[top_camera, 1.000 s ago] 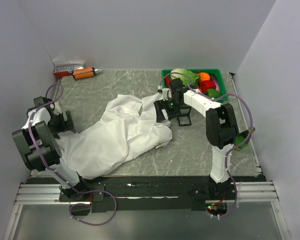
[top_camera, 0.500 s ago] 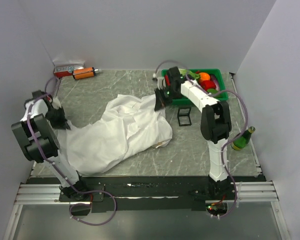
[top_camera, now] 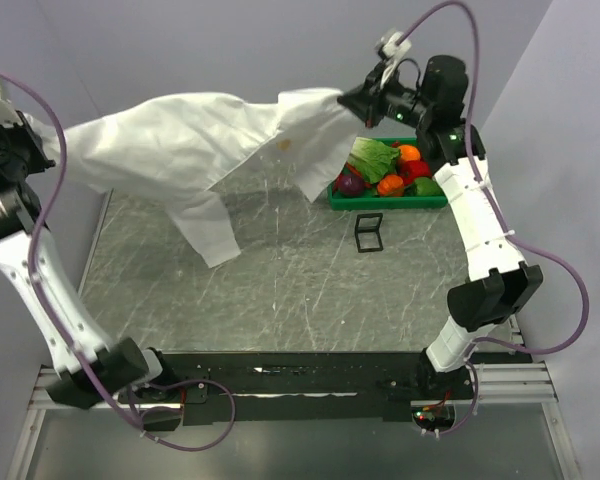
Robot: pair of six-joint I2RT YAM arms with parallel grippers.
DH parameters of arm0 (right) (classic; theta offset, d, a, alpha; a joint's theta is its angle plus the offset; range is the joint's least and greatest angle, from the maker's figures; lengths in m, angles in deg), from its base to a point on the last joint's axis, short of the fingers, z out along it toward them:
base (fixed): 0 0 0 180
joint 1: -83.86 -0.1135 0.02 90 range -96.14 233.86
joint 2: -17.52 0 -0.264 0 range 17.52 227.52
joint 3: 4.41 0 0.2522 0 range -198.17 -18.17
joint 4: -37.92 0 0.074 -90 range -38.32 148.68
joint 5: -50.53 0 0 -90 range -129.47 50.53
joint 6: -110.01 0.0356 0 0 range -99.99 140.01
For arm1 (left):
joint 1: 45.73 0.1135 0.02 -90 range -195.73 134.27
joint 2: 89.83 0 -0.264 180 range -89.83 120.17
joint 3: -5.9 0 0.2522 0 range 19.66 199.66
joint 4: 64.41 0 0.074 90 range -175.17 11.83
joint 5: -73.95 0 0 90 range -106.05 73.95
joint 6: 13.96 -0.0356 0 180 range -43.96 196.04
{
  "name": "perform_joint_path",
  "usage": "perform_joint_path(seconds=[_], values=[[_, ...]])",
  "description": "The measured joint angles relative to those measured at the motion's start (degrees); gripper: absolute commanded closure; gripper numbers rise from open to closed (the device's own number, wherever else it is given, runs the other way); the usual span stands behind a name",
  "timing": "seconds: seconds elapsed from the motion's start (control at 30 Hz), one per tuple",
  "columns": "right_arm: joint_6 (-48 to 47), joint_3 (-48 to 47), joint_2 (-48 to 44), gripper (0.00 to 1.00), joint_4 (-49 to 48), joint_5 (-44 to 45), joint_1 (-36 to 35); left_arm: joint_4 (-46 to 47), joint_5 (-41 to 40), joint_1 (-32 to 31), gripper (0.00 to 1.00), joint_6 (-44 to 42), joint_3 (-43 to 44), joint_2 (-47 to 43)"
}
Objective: Remove the brooch from the garment
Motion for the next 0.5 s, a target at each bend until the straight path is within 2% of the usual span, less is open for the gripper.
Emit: perform_joint_path(seconds=[0.13,0.17,0.2,0.27,0.3,0.37,0.43,0.5], values=[[0.8,-5.7,0.2,1.00,-2.7,-0.5,-0.3,2.8,0.0,-0.3,0.97,0.2,2.5,-6.6],[0.9,-6.8,0.2,1.00,-2.6,-0.6,-0.6,3.2,-0.1,-0.3,0.91,0.2,2.9,-7.4],[0.8,-7.6,0.2,1.00,-2.2,-0.8,-0.9,3.8,-0.2,-0.3,0.81,0.2,2.8,-8.3],[-0.3,-7.8,-0.4,1.00,-1.2,-1.1,-2.0,4.0,0.0,-0.3,0.76,-0.6,1.1,-9.5],[-1.3,-7.3,-0.8,1.00,-0.3,-1.1,-2.9,4.3,0.1,-0.3,0.63,-1.1,-0.7,-9.9],[-3.0,-3.8,-2.6,1.00,0.4,-1.0,-4.9,4.7,0.1,-0.3,0.54,-1.9,-5.9,-10.8],[-3.9,2.3,-5.1,1.00,1.6,-0.9,-7.3,5.3,0.4,-0.3,0.31,-2.1,-12.5,-10.7],[-3.5,6.7,-5.9,1.00,3.1,-1.1,-9.1,5.9,0.5,-0.3,0.23,-1.9,-18.4,-9.0]])
